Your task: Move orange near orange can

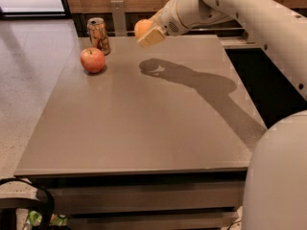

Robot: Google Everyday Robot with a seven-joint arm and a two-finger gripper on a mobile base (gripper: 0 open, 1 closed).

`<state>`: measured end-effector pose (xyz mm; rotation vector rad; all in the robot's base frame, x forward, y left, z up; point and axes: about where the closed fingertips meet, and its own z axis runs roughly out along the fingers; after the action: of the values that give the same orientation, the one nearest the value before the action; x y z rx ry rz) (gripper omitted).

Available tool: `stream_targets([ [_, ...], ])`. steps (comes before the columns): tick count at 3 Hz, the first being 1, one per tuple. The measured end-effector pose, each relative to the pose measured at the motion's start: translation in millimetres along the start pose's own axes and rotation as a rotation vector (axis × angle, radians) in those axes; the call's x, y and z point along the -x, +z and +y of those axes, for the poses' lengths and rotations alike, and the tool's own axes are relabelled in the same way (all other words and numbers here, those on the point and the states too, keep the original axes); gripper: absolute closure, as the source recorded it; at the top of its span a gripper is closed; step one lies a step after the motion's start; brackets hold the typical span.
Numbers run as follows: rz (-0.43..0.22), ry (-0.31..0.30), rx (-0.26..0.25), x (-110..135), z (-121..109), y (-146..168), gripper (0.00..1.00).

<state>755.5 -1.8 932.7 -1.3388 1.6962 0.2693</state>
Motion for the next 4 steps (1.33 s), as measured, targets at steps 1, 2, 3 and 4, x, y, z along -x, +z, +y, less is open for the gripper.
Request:
stream_targets([
  [1, -0.013, 0.021, -0.002, -5, -7, 26, 1.0],
  [2, -0.031, 0.035, 0.006, -6, -7, 53, 1.0],
  [3, -0.036, 0.047, 0.032, -7, -1, 83, 1.0],
  [4, -0.05, 0.061, 0.054, -8, 5, 104, 1.0],
])
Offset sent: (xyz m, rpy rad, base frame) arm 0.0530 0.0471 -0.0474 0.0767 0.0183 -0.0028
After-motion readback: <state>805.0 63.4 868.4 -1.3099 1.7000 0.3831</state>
